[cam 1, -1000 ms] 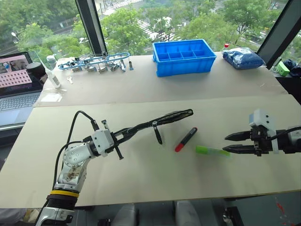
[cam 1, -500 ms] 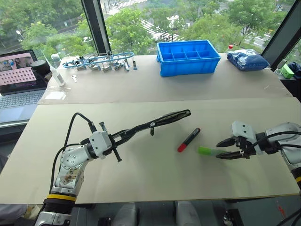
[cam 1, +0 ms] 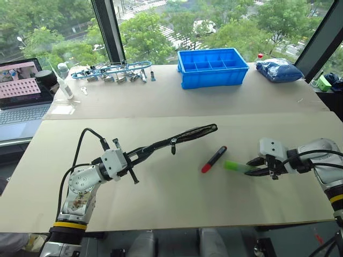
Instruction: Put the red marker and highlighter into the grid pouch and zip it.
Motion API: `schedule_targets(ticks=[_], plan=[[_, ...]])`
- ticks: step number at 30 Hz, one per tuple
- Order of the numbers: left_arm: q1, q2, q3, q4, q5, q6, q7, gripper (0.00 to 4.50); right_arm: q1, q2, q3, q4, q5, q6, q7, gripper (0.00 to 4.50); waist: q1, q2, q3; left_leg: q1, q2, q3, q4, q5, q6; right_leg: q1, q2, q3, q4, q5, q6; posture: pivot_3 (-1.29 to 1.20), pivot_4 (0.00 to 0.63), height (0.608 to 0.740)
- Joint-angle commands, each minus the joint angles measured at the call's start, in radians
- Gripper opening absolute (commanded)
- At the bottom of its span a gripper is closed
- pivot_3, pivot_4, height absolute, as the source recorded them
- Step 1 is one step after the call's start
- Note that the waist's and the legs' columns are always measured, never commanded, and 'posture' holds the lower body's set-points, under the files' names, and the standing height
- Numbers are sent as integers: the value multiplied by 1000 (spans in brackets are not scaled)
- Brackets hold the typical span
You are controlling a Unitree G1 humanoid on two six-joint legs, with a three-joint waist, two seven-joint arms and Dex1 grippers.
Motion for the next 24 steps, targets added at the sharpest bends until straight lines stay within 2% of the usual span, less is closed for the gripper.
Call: schedule_targets(ticks=[1, 3, 5, 8, 11, 16, 24], plan=[[-23, 3, 13, -4, -8, -9, 1, 0, -12, -4, -48, -30, 40, 27, -3, 997, 0, 0, 0, 0, 0, 0, 0, 0, 0, 0, 0, 0, 0, 0, 0, 0, 150, 740], [-27, 1, 10, 4, -10, -9, -4, 0, -54, -10, -84, -61, 88, 81, 8, 997, 0, 0, 0, 0, 0, 0, 0, 0, 0, -1, 0, 0, 0, 0, 0, 0, 150, 740], [-30, 2, 8, 13, -11, -10, -11, 0, -120, -26, -138, -149, 198, 180, 53, 997, -4, 1, 1, 0, 0, 0, 0, 0, 0, -1, 0, 0, 0, 0, 0, 0, 150, 740], [-35, 2, 5, 27, -10, -14, -20, 0, -165, -67, -161, -295, 255, 205, 99, 997, -6, 6, 4, -2, 0, 0, -1, 0, 0, -3, 0, 1, 0, 0, 0, 0, 150, 740], [-38, -1, 1, 38, -4, -21, -27, 0, -181, -73, -136, -372, 243, 232, 75, 997, 2, 3, 4, -2, 1, -2, -2, -1, 1, -3, 1, -2, 1, 0, 0, 0, 150, 740], [-43, -9, -12, 51, 8, -36, -35, 0, -221, -19, -65, -426, 155, 231, -27, 997, 4, 1, 4, -7, 0, -2, 2, -1, 1, -4, 1, -1, 1, 1, 1, 0, 150, 740], [-53, -24, -28, 75, 26, -59, -40, 0, -251, 25, 12, -408, 64, 206, -77, 997, 2, 1, 4, -11, 0, -2, 2, 0, 0, -9, 1, -1, 1, 1, 0, 0, 150, 740]])
